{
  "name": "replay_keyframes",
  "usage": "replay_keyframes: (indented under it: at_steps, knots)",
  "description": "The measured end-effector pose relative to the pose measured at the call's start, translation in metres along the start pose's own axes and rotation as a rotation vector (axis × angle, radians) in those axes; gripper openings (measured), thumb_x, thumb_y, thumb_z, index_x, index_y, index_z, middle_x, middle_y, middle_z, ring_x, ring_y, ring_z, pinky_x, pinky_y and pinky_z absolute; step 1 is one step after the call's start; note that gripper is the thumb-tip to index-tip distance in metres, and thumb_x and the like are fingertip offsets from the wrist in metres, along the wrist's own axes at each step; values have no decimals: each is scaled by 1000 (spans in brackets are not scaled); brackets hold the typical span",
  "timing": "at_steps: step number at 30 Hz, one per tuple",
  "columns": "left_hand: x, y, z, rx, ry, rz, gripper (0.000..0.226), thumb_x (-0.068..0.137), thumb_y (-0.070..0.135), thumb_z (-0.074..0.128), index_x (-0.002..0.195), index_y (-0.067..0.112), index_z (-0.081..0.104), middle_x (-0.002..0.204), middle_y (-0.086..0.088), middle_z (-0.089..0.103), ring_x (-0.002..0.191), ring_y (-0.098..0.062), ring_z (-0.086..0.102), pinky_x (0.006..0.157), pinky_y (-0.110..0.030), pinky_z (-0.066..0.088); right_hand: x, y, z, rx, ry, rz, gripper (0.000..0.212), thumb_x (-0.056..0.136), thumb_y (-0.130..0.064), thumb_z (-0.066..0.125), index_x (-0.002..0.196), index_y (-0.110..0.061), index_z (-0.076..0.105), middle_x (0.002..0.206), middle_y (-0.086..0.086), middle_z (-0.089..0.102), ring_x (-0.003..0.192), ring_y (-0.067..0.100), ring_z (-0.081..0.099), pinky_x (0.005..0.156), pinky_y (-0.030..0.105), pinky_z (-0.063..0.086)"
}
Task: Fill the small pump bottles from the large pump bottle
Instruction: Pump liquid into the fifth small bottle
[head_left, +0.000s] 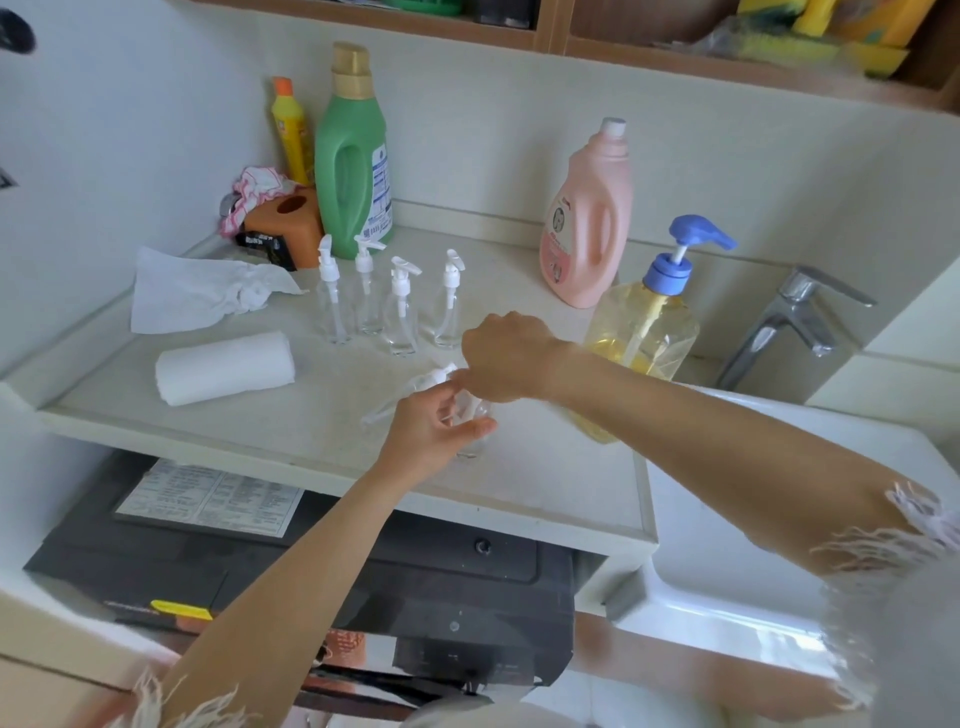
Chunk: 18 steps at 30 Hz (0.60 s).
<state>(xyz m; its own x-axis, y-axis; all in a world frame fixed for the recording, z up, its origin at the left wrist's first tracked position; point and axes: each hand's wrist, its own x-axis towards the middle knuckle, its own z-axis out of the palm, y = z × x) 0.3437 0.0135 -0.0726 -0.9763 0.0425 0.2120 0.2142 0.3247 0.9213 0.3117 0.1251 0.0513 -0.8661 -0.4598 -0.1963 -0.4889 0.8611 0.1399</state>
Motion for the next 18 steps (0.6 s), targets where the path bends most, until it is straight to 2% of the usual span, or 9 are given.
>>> replay_keyframes:
  at_steps: [3,5,7,9,10,12,13,16,18]
  knots:
    - [1,0,0,4,4,-3,33,78,21,78,107,13,67,63,1,50,67,-9,54,59,-16,41,1,7,-8,73,-62,-74,36,90,-39,61,109,-9,63,100,5,63,92,26,63,72,32,51]
    - [2,-3,3,11,25,3,33,77,23,79,108,19,67,55,6,43,56,0,48,60,-12,36,2,8,-3,78,-38,-49,29,91,-33,58,91,-5,61,80,6,58,81,29,62,61,32,48]
    - [3,-5,7,15,47,11,29,76,25,80,102,26,68,51,17,45,56,2,47,64,-10,38,3,5,4,90,-5,43,29,94,-31,54,77,-8,52,72,4,50,69,25,54,53,29,40]
    - [4,-7,10,14,59,31,26,75,28,80,98,28,68,58,17,49,61,0,49,68,-14,43,5,4,6,32,49,96,26,96,-31,48,78,-12,46,77,1,48,71,21,48,60,28,36]
    - [5,-7,11,7,66,33,31,74,30,80,103,23,69,64,17,54,65,1,53,72,-15,45,6,5,5,7,69,97,25,97,-31,47,80,-13,47,82,2,52,75,22,49,61,28,36]
    - [8,-6,13,2,65,32,43,75,29,80,113,16,68,70,18,59,68,3,56,73,-12,44,7,11,-1,43,26,32,29,93,-39,53,86,-11,57,91,4,60,82,23,57,62,30,44]
    - [9,-7,13,6,65,34,45,75,30,80,115,15,67,68,18,57,66,3,54,70,-11,42,8,14,-2,78,-15,-17,29,89,-40,60,93,-11,63,97,5,63,87,24,60,67,32,50]
    - [12,-10,15,30,64,57,47,76,32,79,118,16,66,62,10,44,58,-2,42,62,-14,38,5,16,-1,84,-6,-78,31,84,-29,69,107,-9,63,106,10,61,93,26,60,78,35,54]
    - [13,-11,16,23,74,59,49,76,30,79,120,17,65,69,15,57,65,3,53,69,-10,43,6,15,2,73,34,-63,30,86,-24,67,110,-6,60,107,12,58,91,26,59,77,34,53]
